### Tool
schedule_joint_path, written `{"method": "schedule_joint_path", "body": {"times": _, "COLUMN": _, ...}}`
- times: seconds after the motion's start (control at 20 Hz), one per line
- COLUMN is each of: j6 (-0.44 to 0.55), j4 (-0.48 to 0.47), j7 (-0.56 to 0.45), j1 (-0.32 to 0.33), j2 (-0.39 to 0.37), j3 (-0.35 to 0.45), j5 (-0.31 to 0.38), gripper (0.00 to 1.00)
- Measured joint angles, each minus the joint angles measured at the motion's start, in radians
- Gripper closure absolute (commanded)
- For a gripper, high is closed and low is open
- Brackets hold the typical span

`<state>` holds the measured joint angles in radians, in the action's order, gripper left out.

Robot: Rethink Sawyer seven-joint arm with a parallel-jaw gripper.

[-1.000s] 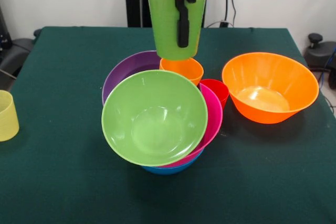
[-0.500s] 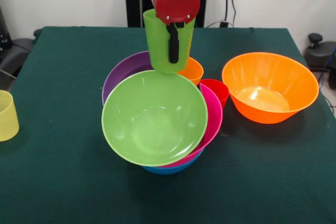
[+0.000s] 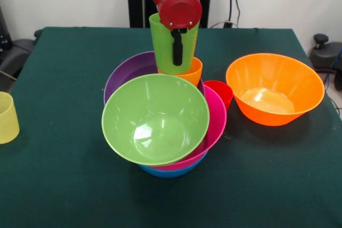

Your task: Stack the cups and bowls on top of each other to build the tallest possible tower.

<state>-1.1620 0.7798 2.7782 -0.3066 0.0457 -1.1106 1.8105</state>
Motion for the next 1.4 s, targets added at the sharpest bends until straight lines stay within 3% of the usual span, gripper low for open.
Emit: {"method": "schedule_joint_path", "body": {"times": 1.4, "j6": 0.000, "j4": 0.042, "j7": 0.000, "j1": -0.025, "j2": 0.000, "j3": -0.038, "j5": -0.023, "gripper": 1.00}}
